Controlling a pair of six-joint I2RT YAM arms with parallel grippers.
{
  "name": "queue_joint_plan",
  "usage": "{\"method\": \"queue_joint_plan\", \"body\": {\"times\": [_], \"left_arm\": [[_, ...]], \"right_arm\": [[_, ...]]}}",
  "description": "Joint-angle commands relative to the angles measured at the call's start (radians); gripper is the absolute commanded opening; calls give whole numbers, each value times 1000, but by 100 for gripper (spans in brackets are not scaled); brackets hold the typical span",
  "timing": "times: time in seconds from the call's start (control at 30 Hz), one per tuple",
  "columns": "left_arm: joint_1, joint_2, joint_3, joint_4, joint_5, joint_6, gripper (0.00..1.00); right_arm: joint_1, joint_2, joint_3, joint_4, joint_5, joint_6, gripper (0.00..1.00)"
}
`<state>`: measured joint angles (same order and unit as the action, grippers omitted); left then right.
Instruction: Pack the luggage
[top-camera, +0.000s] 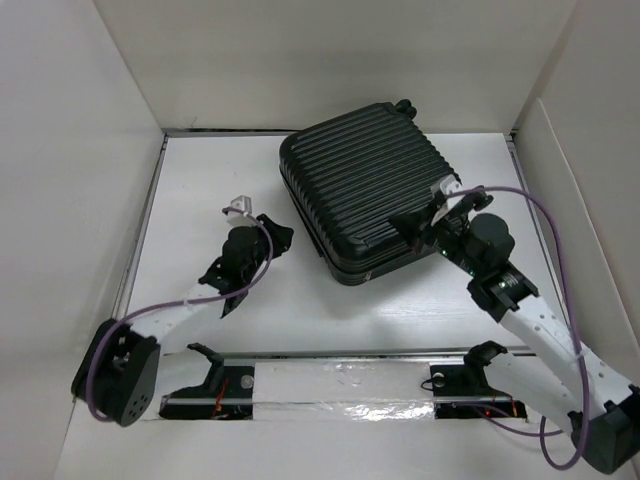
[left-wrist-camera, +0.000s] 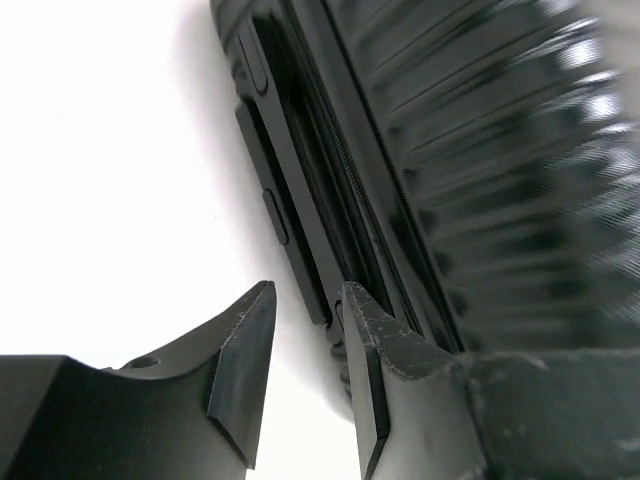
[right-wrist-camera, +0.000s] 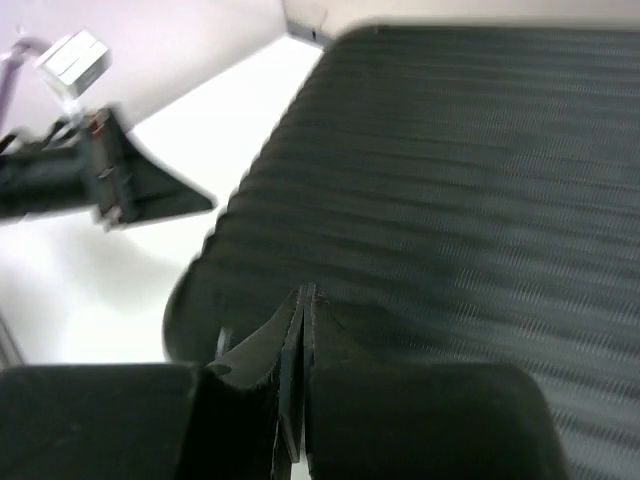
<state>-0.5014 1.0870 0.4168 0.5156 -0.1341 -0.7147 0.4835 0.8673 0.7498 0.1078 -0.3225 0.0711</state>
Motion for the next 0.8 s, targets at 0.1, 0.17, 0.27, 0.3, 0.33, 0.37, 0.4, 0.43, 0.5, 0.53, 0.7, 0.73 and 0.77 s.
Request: {"method": "queue_joint_plan", "body": {"times": [0.1,0.17,0.27,0.3,0.33,0.37,0.4,0.43,0.5,0.53,0.7,0.73,0.77], "left_arm": [[9,245,206,11,113,38,35],[9,301,264,11,117,41,36],[18,387,318,26,126,44,38],[18,428,332,15,123,44,38],[18,447,345,15,122,44,38],[18,464,367,15,123,46,38],[18,496,375,17,122,41,38],[27,510,381,21,122,40,38],[27,546,396,32,126,34,38],[27,559,401,37,126,29,38],[27,640,445,61,120,12,38],[27,654,450,72,122,8,38],[27,666,453,84,128,0,37]], "right_arm": [[64,-204,-162,-92,181,59,3],[64,-244,-185,-105,181,65,3],[73,-252,-187,-155,178,56,4],[73,-252,-182,-166,178,50,5],[84,-251,-179,-175,178,47,5],[84,-249,-179,-190,178,44,5],[95,-255,-184,-194,177,45,5],[105,-260,-190,-197,180,47,5],[116,-283,-201,-204,189,55,5],[116,-290,-213,-209,201,58,6],[170,-324,-257,-227,218,85,9],[179,-323,-266,-226,224,91,11],[191,-321,-289,-221,227,98,15]]}}
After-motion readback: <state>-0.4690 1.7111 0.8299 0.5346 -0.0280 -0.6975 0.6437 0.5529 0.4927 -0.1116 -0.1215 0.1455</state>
